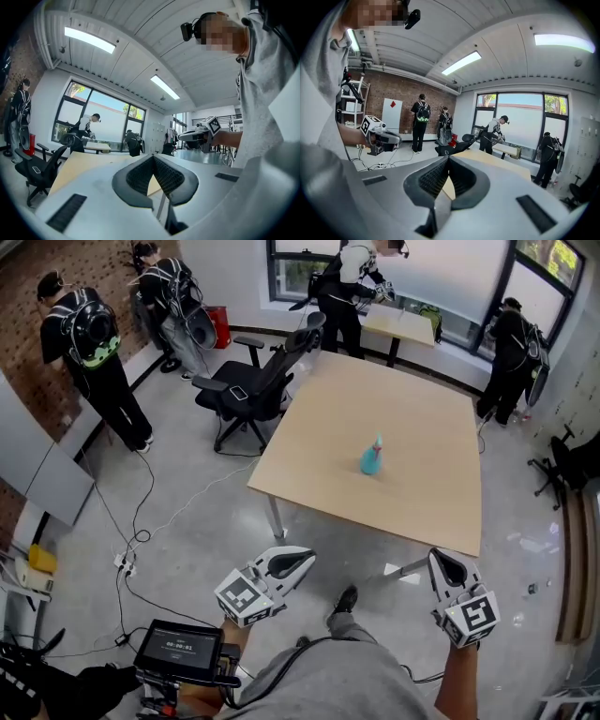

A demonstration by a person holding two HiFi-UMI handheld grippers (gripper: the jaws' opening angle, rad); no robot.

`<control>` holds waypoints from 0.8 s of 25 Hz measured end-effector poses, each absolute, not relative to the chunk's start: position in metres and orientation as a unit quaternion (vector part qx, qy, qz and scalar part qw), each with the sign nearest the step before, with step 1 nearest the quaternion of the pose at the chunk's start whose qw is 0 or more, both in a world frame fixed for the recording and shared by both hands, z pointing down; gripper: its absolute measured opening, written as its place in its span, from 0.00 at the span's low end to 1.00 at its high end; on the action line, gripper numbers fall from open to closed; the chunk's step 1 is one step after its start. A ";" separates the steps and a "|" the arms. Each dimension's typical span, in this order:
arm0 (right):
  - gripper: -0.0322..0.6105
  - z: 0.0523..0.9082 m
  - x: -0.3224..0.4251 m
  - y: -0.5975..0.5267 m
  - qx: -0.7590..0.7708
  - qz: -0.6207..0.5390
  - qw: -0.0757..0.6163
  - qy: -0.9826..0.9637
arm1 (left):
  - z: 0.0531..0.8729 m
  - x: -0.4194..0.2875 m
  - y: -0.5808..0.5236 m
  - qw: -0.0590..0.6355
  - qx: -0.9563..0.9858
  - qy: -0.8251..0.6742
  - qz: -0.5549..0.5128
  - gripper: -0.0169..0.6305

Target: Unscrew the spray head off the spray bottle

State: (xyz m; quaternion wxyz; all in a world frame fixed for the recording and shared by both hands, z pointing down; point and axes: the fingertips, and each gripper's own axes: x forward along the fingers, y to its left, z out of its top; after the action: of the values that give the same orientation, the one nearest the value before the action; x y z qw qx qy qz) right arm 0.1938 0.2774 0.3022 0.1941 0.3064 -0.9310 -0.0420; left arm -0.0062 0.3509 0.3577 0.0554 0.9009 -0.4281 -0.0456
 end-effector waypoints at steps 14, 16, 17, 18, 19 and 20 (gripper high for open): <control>0.06 0.311 0.156 0.099 0.235 -0.015 0.177 -0.956 | 0.375 0.001 0.173 0.088 0.878 -0.471 -0.006 0.03; 0.06 0.310 0.150 0.076 0.221 -0.019 0.169 -0.960 | 0.370 0.000 0.144 0.084 0.870 -0.486 -0.020 0.03; 0.06 0.313 0.144 0.064 0.213 -0.019 0.169 -0.962 | 0.369 -0.002 0.129 0.082 0.867 -0.491 -0.023 0.03; 0.06 0.316 0.137 0.053 0.207 -0.018 0.169 -0.964 | 0.370 -0.005 0.114 0.080 0.866 -0.493 -0.021 0.03; 0.06 0.319 0.131 0.042 0.201 -0.017 0.170 -0.965 | 0.372 -0.007 0.101 0.077 0.866 -0.494 -0.017 0.03; 0.06 0.321 0.127 0.032 0.197 -0.016 0.170 -0.965 | 0.372 -0.009 0.090 0.072 0.865 -0.496 -0.014 0.03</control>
State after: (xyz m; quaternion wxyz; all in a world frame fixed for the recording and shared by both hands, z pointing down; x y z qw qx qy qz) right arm 0.1267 0.0321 0.3213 0.1700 0.1970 -0.9654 -0.0162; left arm -0.0088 0.0897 0.3724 0.0720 0.8650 -0.4964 -0.0142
